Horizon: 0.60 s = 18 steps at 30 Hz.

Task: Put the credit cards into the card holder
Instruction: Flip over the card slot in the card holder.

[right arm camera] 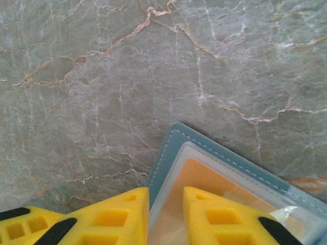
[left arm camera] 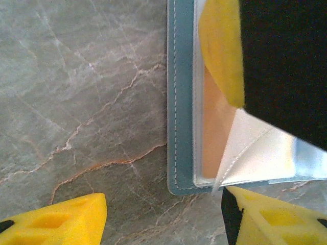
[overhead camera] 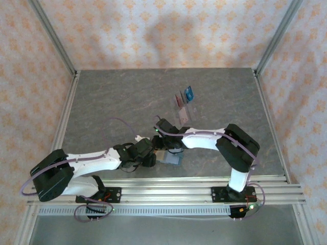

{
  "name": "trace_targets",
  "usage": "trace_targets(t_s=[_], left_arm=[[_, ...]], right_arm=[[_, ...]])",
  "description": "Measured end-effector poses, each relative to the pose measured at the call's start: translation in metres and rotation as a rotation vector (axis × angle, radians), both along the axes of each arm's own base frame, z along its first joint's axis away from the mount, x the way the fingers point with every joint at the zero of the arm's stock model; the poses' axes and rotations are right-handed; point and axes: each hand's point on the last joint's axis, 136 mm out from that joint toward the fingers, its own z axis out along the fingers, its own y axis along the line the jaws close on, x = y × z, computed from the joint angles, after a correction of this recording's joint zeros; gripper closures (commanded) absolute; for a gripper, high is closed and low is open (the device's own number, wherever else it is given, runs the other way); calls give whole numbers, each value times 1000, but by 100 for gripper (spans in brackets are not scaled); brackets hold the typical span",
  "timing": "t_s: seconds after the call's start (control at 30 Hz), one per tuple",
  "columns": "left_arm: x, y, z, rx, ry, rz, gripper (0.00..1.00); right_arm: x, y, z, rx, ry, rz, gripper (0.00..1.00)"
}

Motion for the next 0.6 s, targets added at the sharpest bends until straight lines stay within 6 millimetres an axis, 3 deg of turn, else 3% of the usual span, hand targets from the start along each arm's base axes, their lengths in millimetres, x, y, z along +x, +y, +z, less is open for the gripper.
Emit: trace_targets(t_s=[0.37,0.6], left_arm=[[4,-1,-2,33,5,0,37],[10,1,-4,55,-5,37,37]], right_arm=[[1,2,0,-16,16,20,76],[12,3,12,-27,1,30,72]])
